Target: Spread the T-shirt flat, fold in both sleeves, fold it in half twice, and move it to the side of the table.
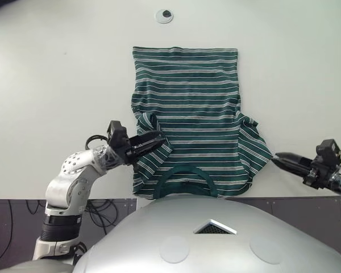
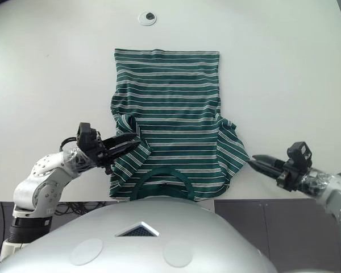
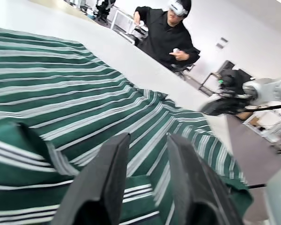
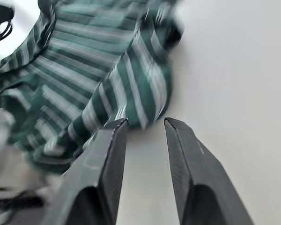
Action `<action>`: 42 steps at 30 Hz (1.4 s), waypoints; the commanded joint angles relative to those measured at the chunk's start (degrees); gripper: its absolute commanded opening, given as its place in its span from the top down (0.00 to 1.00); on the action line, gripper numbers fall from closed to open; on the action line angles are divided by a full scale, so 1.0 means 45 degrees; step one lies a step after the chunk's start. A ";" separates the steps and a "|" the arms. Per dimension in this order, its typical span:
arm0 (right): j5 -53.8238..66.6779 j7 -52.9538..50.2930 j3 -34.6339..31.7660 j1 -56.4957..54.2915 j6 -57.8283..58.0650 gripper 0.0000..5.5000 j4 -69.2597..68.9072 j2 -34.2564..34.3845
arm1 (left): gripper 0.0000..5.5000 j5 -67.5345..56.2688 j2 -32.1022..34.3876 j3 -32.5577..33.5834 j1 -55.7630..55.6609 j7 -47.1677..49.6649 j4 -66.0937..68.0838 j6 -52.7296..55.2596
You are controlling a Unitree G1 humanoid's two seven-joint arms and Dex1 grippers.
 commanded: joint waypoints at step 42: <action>0.3643 -0.0933 0.0782 -0.2380 0.2745 1.00 -0.0937 0.2709 | 0.74 0.0605 0.1574 0.2122 0.2388 -0.1030 -0.0982 -0.3381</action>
